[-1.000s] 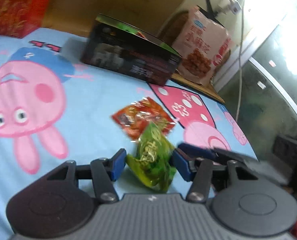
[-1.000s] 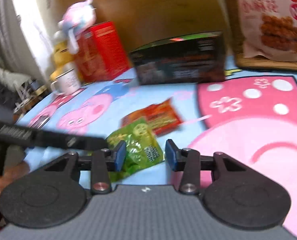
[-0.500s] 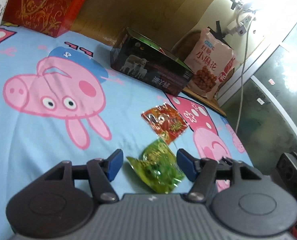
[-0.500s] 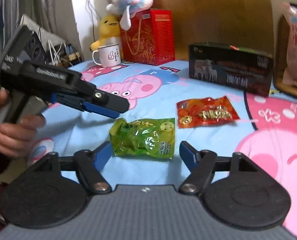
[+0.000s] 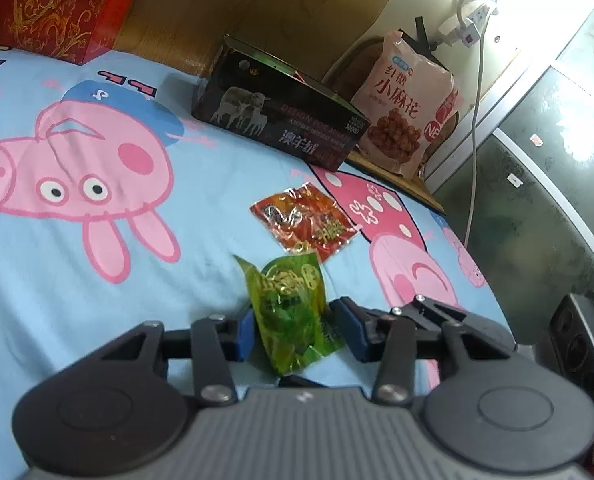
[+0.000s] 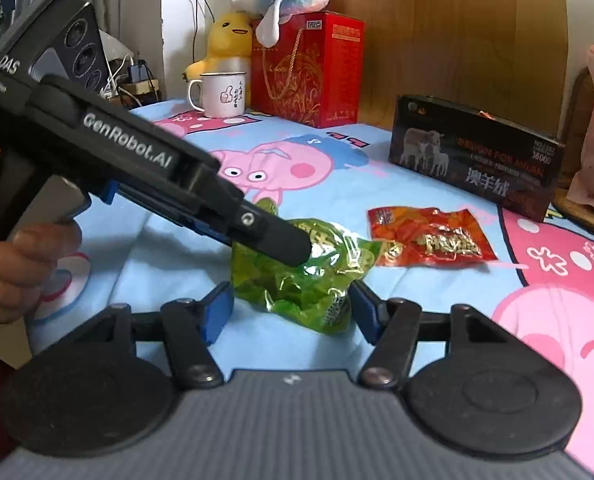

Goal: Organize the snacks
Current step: 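Close the left tool on the translucent green candy bag, then lift the candy bag and carry it over the dark tin box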

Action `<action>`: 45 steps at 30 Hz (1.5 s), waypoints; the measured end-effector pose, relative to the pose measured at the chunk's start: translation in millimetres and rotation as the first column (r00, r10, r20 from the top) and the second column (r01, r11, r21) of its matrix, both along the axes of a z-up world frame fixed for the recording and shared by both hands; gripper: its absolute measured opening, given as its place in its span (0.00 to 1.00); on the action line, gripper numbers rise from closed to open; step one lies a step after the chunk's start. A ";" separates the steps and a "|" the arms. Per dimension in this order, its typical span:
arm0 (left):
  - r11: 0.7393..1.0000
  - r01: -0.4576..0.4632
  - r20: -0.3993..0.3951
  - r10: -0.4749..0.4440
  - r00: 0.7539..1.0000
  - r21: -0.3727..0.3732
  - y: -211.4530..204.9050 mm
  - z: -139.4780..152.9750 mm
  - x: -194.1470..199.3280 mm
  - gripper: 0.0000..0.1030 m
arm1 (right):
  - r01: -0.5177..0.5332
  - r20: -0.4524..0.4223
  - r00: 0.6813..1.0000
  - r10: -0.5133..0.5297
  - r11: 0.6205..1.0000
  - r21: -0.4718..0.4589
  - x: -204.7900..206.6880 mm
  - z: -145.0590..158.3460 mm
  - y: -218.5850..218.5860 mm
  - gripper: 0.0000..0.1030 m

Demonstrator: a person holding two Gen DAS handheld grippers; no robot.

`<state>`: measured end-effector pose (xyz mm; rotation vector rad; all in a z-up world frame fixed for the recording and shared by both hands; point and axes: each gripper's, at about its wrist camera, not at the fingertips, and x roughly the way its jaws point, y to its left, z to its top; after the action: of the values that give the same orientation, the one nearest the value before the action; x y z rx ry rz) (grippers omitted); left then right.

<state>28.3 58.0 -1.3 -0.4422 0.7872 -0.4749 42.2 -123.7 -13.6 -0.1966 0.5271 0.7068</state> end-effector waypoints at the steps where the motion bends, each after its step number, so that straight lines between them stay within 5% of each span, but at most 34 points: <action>1: 1.000 -0.008 0.003 0.008 1.000 0.008 0.4 0.0 -0.1 0.32 | 0.002 0.005 1.000 -0.002 1.000 -0.001 0.1 0.2 0.5 0.63; 5: 0.999 -0.038 0.011 0.037 0.999 0.024 1.9 -0.1 1.5 0.20 | 0.013 0.002 1.000 -0.013 1.000 0.015 2.3 0.1 0.0 0.63; 20: 0.998 0.008 0.132 -0.015 0.991 0.054 -3.2 11.5 -10.2 0.18 | 0.006 -0.026 1.000 -0.005 1.000 0.008 7.0 -1.8 3.6 0.83; 28: 0.995 0.015 0.181 -0.033 0.983 0.101 -10.4 16.8 -15.8 0.18 | 0.038 -0.007 0.999 -0.038 0.999 0.021 8.0 -0.1 0.4 0.42; 45: 0.996 0.026 0.175 -0.040 0.984 0.080 -10.9 21.6 -9.4 0.19 | 0.041 0.014 0.999 -0.041 0.998 0.039 4.1 2.5 -0.2 0.26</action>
<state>18.9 47.0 20.3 -0.3105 0.6400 -0.5058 46.3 -123.9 -11.2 -0.1543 0.5019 0.6748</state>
